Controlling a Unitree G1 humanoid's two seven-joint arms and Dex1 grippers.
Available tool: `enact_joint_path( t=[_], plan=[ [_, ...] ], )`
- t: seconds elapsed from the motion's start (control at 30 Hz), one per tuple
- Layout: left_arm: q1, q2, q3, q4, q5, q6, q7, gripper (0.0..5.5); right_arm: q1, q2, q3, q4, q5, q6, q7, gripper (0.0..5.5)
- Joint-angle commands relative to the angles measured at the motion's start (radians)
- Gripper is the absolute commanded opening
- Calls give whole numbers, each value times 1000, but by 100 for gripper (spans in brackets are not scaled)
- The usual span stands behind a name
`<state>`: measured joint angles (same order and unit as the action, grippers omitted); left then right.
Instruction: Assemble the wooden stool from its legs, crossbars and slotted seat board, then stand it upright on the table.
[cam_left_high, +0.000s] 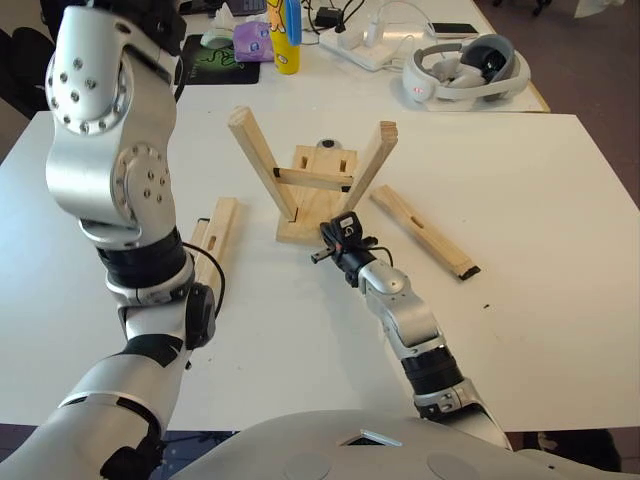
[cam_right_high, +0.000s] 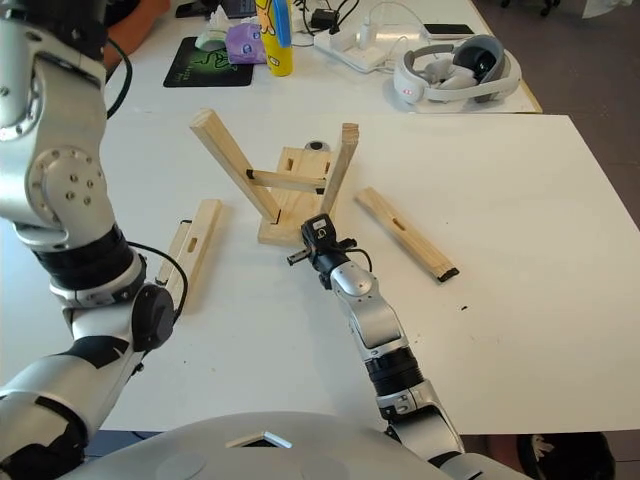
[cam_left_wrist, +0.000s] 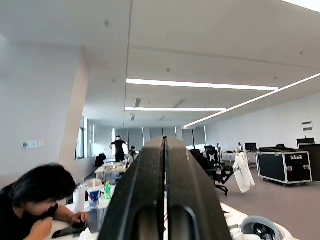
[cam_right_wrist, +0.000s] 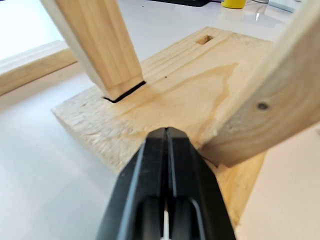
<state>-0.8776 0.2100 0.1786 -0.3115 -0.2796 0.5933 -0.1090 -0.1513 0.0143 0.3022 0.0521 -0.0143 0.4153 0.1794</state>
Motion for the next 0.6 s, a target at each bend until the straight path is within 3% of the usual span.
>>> enact_joint_path(
  t=[0.03,0.17,0.23,0.47,0.6],
  plan=[
    [-7,9,-37,187,-31,193,-24,2,36,-10,28,80,-18,65,16,0],
    [212,74,-159,207,-54,474,-98,2,16,-11,45,92,-30,63,29,0],
    [288,86,-184,159,-48,503,-104,2,6,-15,46,102,-34,64,31,0],
    [110,5,-97,123,-7,240,1,2,-10,-19,30,143,-33,48,26,0],
    [89,28,12,44,80,-34,109,2,-21,-22,29,165,-36,33,28,0]
  ],
)
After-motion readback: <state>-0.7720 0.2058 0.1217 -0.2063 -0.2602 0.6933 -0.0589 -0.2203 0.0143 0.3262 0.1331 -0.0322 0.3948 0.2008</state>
